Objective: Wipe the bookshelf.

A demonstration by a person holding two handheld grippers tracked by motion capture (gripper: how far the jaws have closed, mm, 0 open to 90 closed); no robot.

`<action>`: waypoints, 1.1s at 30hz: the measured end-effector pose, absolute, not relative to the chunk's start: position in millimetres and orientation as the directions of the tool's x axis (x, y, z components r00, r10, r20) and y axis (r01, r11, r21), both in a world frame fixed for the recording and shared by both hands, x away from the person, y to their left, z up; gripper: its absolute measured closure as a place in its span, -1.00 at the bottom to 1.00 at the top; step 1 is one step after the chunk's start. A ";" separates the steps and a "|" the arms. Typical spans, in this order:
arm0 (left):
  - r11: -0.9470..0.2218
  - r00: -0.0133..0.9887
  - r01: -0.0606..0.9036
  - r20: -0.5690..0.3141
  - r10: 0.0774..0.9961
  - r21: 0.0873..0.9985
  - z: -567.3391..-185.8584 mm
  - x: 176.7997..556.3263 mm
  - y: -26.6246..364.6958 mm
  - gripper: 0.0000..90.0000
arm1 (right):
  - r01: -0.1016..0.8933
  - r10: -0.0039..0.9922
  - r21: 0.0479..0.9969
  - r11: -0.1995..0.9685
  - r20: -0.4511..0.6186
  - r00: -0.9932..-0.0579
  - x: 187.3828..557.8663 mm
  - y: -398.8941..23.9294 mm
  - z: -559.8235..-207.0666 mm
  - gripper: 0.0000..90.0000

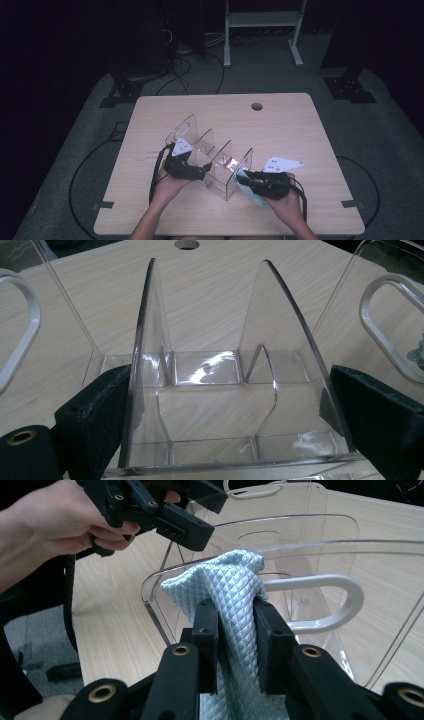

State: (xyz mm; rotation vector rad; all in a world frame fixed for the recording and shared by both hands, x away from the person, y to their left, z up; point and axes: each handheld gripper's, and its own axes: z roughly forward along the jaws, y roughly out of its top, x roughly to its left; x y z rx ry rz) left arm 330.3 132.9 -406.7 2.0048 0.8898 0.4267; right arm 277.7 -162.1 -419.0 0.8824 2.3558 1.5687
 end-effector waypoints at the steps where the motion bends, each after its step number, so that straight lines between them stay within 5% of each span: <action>1: -0.360 0.686 0.428 -0.037 0.727 0.829 -406.5 330.2 133.2 -0.84 | 0.378 0.565 0.886 0.268 0.173 -0.807 276.2 -161.1 -419.1 0.64; 26: -0.367 0.679 0.420 -0.019 0.734 0.830 -406.2 329.3 134.5 -0.82 | 0.403 0.549 0.855 0.327 0.176 -0.817 268.6 -147.7 -436.2 0.65; 33: -0.368 0.677 0.421 -0.017 0.735 0.829 -406.7 328.9 134.7 -0.82 | 0.336 0.497 0.874 0.350 0.131 -0.858 256.3 -137.6 -426.7 0.65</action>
